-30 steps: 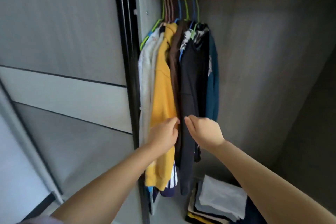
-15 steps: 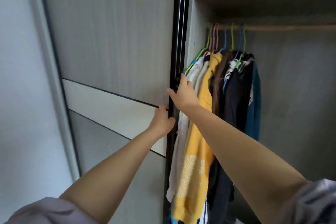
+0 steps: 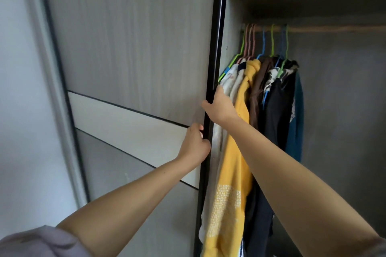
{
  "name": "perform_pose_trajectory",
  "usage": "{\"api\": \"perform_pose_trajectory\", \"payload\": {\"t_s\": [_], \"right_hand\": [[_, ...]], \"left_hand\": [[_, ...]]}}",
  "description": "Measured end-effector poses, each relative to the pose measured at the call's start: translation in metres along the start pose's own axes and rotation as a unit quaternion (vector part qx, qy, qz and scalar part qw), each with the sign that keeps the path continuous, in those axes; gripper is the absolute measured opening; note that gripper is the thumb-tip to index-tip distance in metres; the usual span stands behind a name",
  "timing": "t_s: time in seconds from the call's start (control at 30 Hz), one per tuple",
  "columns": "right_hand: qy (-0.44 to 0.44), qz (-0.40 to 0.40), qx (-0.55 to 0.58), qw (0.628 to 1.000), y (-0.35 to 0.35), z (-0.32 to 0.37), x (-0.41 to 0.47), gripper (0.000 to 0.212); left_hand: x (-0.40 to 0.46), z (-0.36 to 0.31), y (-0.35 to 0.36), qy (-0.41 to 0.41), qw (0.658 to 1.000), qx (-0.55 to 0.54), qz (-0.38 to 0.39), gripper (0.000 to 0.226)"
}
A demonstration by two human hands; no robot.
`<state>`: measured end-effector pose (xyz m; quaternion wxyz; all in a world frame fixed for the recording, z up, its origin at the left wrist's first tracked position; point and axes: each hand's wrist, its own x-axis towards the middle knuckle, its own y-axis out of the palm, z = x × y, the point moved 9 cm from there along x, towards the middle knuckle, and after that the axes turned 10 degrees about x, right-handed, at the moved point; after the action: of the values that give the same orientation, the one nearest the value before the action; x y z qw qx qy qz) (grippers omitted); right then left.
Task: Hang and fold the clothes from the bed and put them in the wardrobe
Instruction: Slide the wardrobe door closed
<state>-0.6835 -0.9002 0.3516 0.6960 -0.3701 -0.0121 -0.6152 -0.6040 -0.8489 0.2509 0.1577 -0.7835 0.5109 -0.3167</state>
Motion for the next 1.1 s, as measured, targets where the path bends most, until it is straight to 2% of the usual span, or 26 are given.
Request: {"api": "perform_pose_trajectory", "payload": {"t_s": [0.27,0.4,0.53,0.6,0.7,0.77,0.83,0.9,0.97,1.03,1.1], "right_hand": [[0.005,0.006,0.004,1.000,-0.057,-0.022,-0.035,0.043],[0.018,-0.005,-0.015,1.000,-0.103,-0.037,-0.057,0.049],[0.033,-0.039,-0.035,0.998,-0.157,-0.057,-0.087,0.059],[0.048,-0.069,-0.043,0.996,-0.184,-0.069,-0.104,0.056],[0.070,-0.120,-0.066,0.988,-0.220,-0.082,-0.133,0.061],[0.074,-0.160,-0.109,0.978,-0.238,-0.086,-0.155,0.064],[0.084,-0.193,-0.149,0.966,-0.249,-0.091,-0.177,0.068],[0.080,-0.244,-0.192,0.947,-0.257,-0.092,-0.203,0.071],[0.050,-0.301,-0.250,0.919,-0.260,-0.090,-0.230,0.069],[0.044,-0.310,-0.277,0.909,-0.250,-0.098,-0.250,0.066],[0.091,-0.288,-0.250,0.920,-0.233,-0.121,-0.262,0.067]], "left_hand": [[-0.038,-0.042,0.035,0.055,0.998,-0.009,0.012,0.038],[-0.056,-0.078,0.060,0.128,0.991,0.010,0.040,0.035],[-0.078,-0.121,0.088,0.239,0.963,0.098,0.072,0.034],[-0.090,-0.149,0.095,0.336,0.926,0.165,0.054,0.038],[-0.109,-0.190,0.099,0.505,0.816,0.279,-0.033,0.043],[-0.112,-0.206,0.099,0.571,0.753,0.311,-0.102,0.045],[-0.110,-0.217,0.103,0.603,0.709,0.338,-0.143,0.047],[-0.107,-0.225,0.109,0.622,0.677,0.359,-0.159,0.050],[-0.108,-0.235,0.116,0.635,0.657,0.382,-0.141,0.063],[-0.108,-0.243,0.126,0.632,0.646,0.415,-0.104,0.078],[-0.103,-0.246,0.135,0.606,0.650,0.451,-0.082,0.092]]}}
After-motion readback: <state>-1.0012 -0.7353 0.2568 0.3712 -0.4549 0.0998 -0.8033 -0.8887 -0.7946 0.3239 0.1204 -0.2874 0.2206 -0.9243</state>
